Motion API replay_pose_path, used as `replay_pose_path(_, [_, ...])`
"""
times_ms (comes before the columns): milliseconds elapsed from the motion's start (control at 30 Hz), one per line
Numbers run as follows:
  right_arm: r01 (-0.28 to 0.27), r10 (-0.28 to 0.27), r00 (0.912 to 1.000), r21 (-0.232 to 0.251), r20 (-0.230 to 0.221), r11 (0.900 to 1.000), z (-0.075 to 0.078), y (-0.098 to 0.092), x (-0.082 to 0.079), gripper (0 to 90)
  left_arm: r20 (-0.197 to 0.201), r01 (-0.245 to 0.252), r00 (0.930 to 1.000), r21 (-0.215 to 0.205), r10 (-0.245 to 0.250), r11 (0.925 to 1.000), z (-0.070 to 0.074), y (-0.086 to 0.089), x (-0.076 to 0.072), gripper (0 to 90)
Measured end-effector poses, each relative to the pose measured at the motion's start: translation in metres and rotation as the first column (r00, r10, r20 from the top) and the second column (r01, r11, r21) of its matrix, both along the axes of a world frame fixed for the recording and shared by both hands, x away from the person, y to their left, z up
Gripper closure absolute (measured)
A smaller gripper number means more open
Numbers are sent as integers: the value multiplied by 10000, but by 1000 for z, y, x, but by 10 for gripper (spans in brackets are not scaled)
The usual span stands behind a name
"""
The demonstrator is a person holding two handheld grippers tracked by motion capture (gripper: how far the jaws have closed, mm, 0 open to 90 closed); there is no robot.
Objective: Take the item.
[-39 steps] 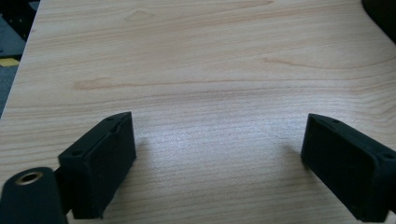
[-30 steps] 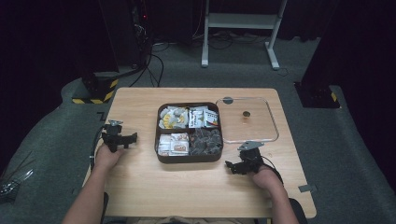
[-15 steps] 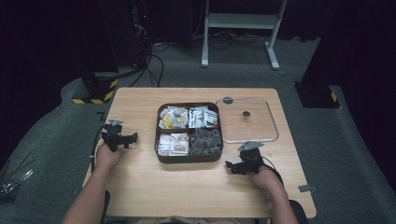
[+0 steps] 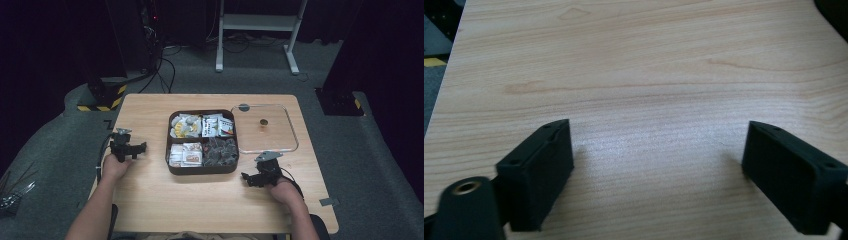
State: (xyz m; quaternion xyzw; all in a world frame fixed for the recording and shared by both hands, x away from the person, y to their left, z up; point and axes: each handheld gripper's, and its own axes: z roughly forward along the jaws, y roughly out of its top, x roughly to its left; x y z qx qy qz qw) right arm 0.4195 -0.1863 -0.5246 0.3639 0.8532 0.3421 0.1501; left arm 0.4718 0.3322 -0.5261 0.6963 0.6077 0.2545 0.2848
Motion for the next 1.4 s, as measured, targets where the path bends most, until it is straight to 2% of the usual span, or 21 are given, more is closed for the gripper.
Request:
replay_pose_path(133, [6,-6,10000,-1,-6,10000,0,0,0,78,-182,177,9997,51,-176,9998,3,2,-2,161])
replay_pose_path(233, [6,-6,10000,0,-6,10000,0,0,0,78,-552,317,9980,62,-313,9995,7,6,-4,213])
replay_pose_path(267, [6,-6,10000,0,-6,10000,0,0,0,78,-552,317,9980,62,-313,9995,7,6,-4,209])
replay_pose_path(333, [4,-4,10000,1,-4,10000,0,0,0,78,-755,479,9959,-199,-493,9987,9,7,-4,199])
replay_pose_path(400, [5,-5,10000,1,-5,10000,0,0,0,78,-777,738,9940,-423,-769,9964,10,8,-5,215])
replay_pose_path(467, [5,-5,10000,0,-3,10000,0,0,0,78,-802,880,9926,-463,-915,9950,12,8,-5,217])
replay_pose_path(600, [5,-5,10000,0,-6,10000,0,0,0,78,-647,1070,9921,-169,-1078,9941,18,7,-7,258])
replay_pose_path(667, [9,-9,10000,2,-12,10000,0,0,0,78,-632,1177,9908,-302,-1194,9926,23,6,-7,309])
replay_pose_path(733, [9,-9,10000,-1,-11,10000,0,0,0,78,-615,1229,9903,-337,-1248,9919,24,6,-7,309])
replay_pose_path(767, [12,-12,10000,4,-14,10000,0,0,0,78,-407,1353,9898,-270,-1363,9904,28,4,-8,319])
replay_pose_path(867, [11,-11,10000,-1,-15,10000,0,0,0,78,-214,1472,9888,-210,-1476,9889,32,1,-10,342])
replay_pose_path(900, [22,-22,10000,-7,-25,10000,0,0,0,78,-242,1549,9875,-268,-1556,9876,34,0,-10,386])
replay_pose_path(933, [22,-22,10000,-7,-25,10000,0,0,0,78,-371,1730,9840,-410,-1745,9841,36,0,-8,386])
replay_pose_path(967, [23,-23,10000,-7,-27,10000,0,0,0,78,-625,1981,9772,-725,-2027,9775,40,-1,-5,390])
replay_pose_path(1000, [23,-23,10000,-7,-27,10000,0,0,0,78,-625,1981,9772,-725,-2027,9775,40,-1,-5,390])
replay_pose_path(1067, [22,-22,10000,-5,-25,10000,0,0,0,78,-589,2137,9736,-1052,-2206,9712,42,-3,-4,392])
replay_pose_path(1167, [22,-22,10000,-5,-26,10000,0,0,0,78,-370,2398,9686,-1241,-2460,9629,47,-9,-5,391])
replay_pose_path(1200, [22,-22,10000,-5,-26,10000,0,0,0,78,-370,2398,9686,-1241,-2460,9629,47,-9,-5,387])
replay_pose_path(1333, [22,-22,10000,-7,-26,10000,0,0,0,78,-271,2787,9583,-1323,-2845,9512,53,-15,-6,394])
replay_pose_path(1367, [22,-22,10000,-6,-25,10000,0,0,0,78,-269,2936,9537,-1313,-2995,9469,56,-18,-6,397])
replay_pose_path(1400, [21,-21,10000,-7,-27,10000,0,0,0,78,-241,2979,9526,-1256,-3031,9463,57,-19,-5,399])
